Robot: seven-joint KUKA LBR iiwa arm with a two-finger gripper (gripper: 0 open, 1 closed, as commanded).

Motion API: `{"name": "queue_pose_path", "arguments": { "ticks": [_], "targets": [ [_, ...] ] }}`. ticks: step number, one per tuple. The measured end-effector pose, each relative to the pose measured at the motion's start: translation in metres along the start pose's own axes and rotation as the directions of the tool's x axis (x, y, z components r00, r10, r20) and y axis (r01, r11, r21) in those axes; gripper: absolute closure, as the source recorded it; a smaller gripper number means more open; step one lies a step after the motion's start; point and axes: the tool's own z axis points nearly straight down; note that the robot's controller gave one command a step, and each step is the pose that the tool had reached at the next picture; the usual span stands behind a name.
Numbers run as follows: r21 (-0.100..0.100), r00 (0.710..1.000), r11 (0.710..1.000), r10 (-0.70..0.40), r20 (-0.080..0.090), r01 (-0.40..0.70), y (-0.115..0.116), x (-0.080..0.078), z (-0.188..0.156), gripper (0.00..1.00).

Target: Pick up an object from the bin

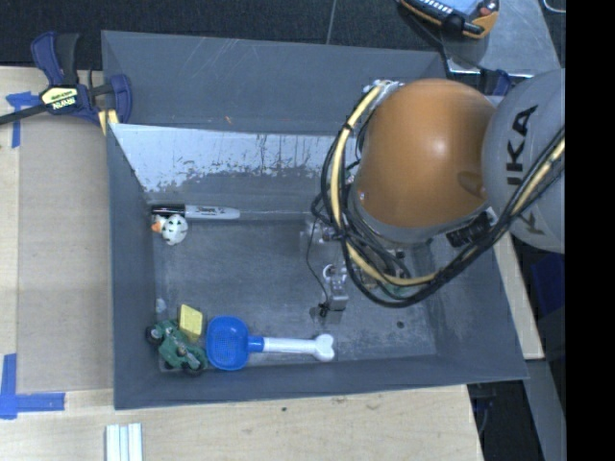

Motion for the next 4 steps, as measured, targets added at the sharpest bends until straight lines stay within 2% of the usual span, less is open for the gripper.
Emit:
{"name": "queue_pose_path", "arguments": {
  "ticks": [1, 2, 3, 4],
  "targets": [
    [0.001, 0.962, 0.962, -0.273, -0.002, 0.273, -0.062, -0.024, 0.052, 0.00],
    [0.006, 0.954, 0.954, -0.300, 0.001, 0.300, -0.163, -0.073, 0.092, 0.00],
    [0.003, 0.937, 0.937, -0.349, 0.000, 0.349, -0.139, -0.090, 0.149, 0.00],
    [0.003, 0.934, 0.934, -0.358, 0.002, 0.358, -0.106, -0.103, 0.176, 0.00]
  ]
}}
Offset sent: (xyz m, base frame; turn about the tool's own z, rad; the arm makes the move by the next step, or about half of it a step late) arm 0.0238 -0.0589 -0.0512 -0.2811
